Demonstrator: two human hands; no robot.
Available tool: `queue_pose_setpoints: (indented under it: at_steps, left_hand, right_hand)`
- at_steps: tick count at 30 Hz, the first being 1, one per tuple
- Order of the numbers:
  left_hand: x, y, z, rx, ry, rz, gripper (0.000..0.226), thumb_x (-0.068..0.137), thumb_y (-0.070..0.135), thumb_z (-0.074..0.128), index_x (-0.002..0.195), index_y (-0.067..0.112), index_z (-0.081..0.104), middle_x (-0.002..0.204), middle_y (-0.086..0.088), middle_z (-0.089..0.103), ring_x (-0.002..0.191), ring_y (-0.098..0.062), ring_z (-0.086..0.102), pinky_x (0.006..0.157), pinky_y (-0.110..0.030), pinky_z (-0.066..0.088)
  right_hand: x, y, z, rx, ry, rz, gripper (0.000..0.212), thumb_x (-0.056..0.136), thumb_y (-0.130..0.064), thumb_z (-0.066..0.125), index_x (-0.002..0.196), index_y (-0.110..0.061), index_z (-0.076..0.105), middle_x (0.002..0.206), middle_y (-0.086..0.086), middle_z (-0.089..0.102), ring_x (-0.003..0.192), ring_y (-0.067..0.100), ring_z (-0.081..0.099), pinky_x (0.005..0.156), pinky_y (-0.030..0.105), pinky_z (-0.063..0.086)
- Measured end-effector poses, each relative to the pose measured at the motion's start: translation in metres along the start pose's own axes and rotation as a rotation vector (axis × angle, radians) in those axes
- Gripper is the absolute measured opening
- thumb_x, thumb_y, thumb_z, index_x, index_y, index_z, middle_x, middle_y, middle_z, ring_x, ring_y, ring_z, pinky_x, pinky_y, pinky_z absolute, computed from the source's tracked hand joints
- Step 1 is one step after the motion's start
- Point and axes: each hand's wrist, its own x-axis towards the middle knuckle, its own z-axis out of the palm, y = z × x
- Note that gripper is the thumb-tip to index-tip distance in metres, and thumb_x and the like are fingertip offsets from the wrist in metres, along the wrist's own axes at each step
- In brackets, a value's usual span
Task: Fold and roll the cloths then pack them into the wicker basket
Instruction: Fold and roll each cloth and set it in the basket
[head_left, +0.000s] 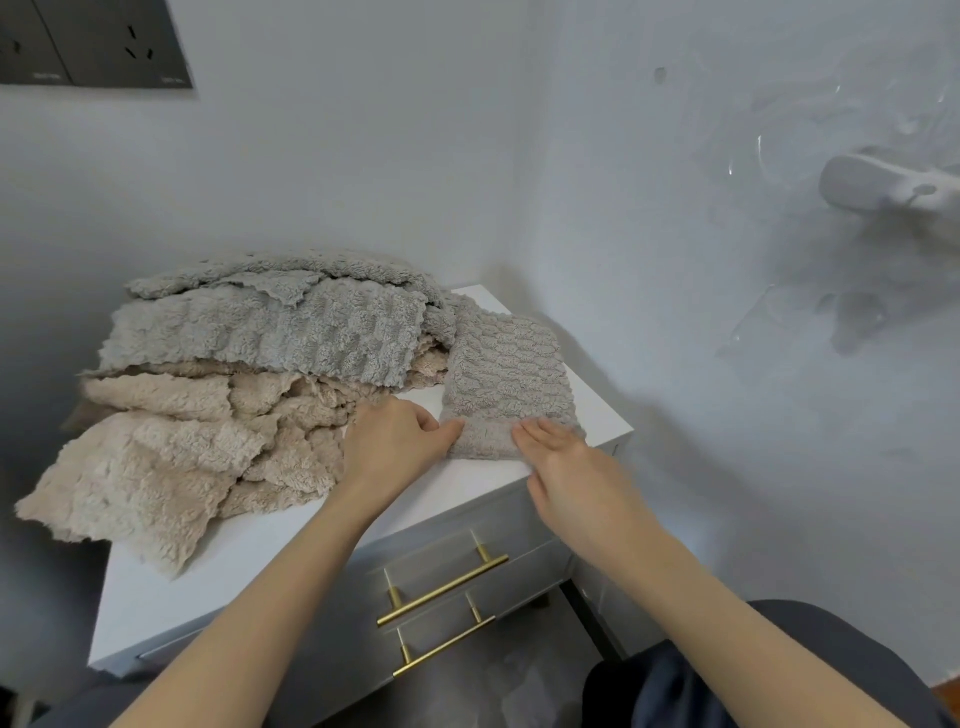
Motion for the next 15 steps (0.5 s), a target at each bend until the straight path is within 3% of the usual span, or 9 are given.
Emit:
queue_pose_setpoints:
  at_steps: [2,4,5,8,11,15]
  left_hand:
    - [-0.001,0.002,0.0,0.013,-0.007,-0.018,0.057,0.082,0.044,0.064,0.036,0.022,0.039,0.038,0.011,0.04,0.086,-0.043,0.06,0.099,-0.049,0.042]
    - [-0.003,0.005,0.001,0.075,0.049,0.009,0.034,0.082,0.044,0.062,0.056,0.026,0.052,0.07,0.003,0.059,0.093,-0.03,0.057,0.095,-0.041,0.043]
    - [-0.005,0.006,0.002,0.107,0.107,0.056,0.024,0.083,0.042,0.062,0.069,0.023,0.056,0.085,0.002,0.058,0.095,-0.024,0.051,0.091,-0.038,0.042]
    - [-0.007,0.005,0.006,0.115,0.184,0.422,0.004,0.087,0.018,0.061,0.09,0.018,0.064,0.095,0.003,0.058,0.093,-0.021,0.045,0.085,-0.036,0.04]
    - [-0.007,0.001,0.004,0.138,0.102,0.594,0.021,0.089,0.003,0.059,0.1,0.014,0.073,0.095,0.0,0.067,0.093,-0.024,0.053,0.083,-0.04,0.044]
    - [-0.007,-0.009,-0.003,0.227,-0.016,0.55,0.037,0.087,0.023,0.058,0.123,0.028,0.064,0.108,0.008,0.065,0.107,-0.016,0.053,0.092,-0.035,0.042]
  right_hand:
    - [-0.002,0.012,-0.003,-0.009,-0.021,0.032,0.056,0.1,-0.011,0.03,0.153,-0.018,0.015,0.16,-0.003,0.016,0.146,0.01,0.012,0.115,0.02,0.005]
    - [-0.003,0.02,-0.004,-0.021,-0.054,0.054,0.057,0.1,-0.011,0.03,0.153,-0.019,0.012,0.16,-0.004,0.013,0.146,0.009,0.012,0.115,0.022,0.01]
    - [-0.004,0.021,-0.005,-0.017,-0.062,0.06,0.058,0.1,-0.01,0.03,0.153,-0.019,0.012,0.16,-0.004,0.012,0.146,0.009,0.012,0.115,0.022,0.012]
    - [-0.004,0.024,-0.006,-0.002,-0.054,0.037,0.065,0.095,-0.002,0.035,0.153,-0.021,0.013,0.16,-0.004,0.014,0.146,0.009,0.014,0.113,0.022,0.016]
    - [-0.003,0.033,-0.006,0.031,-0.025,-0.01,0.066,0.092,0.002,0.036,0.152,-0.024,0.023,0.157,-0.007,0.023,0.143,0.009,0.024,0.112,0.023,0.022]
    - [-0.003,0.047,-0.014,0.201,0.027,-0.037,0.05,0.094,-0.006,0.043,0.138,-0.029,0.05,0.14,-0.012,0.05,0.125,0.006,0.05,0.1,0.016,0.034]
